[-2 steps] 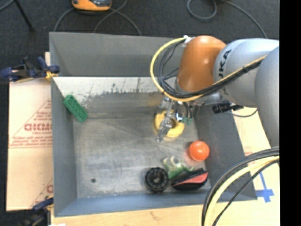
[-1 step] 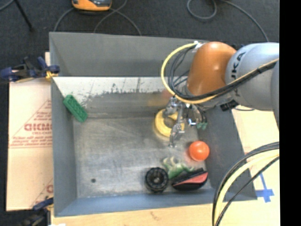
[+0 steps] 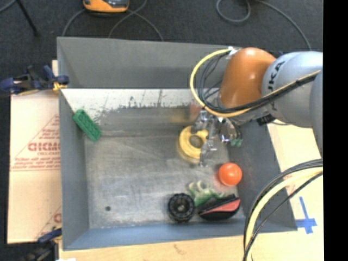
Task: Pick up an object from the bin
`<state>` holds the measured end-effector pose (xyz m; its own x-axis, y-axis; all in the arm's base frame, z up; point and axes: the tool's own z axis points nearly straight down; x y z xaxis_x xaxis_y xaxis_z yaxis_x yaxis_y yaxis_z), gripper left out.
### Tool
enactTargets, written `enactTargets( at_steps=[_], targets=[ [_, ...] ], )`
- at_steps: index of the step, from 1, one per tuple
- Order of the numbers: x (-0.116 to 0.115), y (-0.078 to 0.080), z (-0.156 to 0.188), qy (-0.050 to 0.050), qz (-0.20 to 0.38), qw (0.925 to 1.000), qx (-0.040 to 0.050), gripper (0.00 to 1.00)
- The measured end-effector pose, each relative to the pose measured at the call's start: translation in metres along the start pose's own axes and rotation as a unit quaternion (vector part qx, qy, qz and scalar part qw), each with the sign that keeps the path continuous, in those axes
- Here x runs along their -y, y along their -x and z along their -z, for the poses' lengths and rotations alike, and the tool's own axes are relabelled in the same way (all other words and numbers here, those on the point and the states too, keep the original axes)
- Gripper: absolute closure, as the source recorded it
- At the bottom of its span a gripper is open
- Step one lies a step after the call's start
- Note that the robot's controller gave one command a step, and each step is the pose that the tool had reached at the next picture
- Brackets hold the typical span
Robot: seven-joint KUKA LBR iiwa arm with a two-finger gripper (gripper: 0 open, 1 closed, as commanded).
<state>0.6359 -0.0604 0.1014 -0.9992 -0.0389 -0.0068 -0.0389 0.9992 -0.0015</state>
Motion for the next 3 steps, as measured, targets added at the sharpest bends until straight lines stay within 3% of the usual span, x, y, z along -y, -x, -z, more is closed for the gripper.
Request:
enactTargets(
  at_steps=[1,2,3],
  targets=[
    [0.0001,0.0045,-0.0186,0.002,-0.096,0.9954,0.0090,0.00],
    [0.0002,0.0011,-0.0174,0.000,-0.096,0.9954,0.0001,1.00],
    [0.0002,0.0011,-0.0174,0.000,-0.096,0.9954,0.0001,1.00]
  ],
)
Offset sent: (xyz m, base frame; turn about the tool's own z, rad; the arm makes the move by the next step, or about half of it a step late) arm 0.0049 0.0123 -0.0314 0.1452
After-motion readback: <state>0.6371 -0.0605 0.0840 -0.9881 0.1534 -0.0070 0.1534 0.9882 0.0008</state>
